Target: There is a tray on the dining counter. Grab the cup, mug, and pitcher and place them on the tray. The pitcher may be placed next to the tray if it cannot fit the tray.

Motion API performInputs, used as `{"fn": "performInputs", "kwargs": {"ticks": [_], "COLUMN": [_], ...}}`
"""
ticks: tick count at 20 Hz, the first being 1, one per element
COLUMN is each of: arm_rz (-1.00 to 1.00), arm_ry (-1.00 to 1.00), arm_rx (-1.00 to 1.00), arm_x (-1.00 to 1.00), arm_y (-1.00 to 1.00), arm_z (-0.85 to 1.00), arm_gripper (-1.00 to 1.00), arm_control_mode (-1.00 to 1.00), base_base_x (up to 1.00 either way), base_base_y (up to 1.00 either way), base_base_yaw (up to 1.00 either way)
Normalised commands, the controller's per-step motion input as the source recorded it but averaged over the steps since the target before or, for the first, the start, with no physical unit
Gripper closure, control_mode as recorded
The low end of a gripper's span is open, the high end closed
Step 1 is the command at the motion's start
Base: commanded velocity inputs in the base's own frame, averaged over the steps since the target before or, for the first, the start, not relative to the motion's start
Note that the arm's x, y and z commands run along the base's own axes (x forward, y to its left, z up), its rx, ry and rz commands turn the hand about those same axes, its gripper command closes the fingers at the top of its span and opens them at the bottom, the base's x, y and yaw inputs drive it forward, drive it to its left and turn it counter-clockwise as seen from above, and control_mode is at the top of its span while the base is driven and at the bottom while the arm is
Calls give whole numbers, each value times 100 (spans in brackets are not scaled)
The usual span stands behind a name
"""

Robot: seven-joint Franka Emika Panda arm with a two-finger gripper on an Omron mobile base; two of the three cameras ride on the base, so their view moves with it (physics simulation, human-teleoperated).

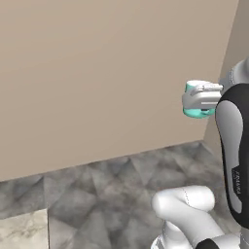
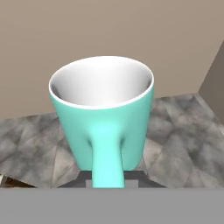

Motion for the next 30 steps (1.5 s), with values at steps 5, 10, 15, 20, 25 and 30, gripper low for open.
{"fn": "performInputs", "kwargs": {"ticks": [5,10,15,20,25,30], "arm_rz": [0,0,0,0,0,0], "arm_ry": [0,0,0,0,0,0], "arm_rx": [0,0,0,0,0,0], "arm_x": [0,0,0,0,0,0], "arm_y": [0,0,0,0,0,0], "arm_z": [0,0,0,0,0,0], "arm_gripper": [100,100,100,100,100,100], "arm_control_mode": [100,100,100,100,100,100], "base_base_x": [100,100,87,28,18,44], "base_base_y": [0,0,0,0,-3,-24], "base_base_yaw": [-5,-2,14,84,100,100]}}
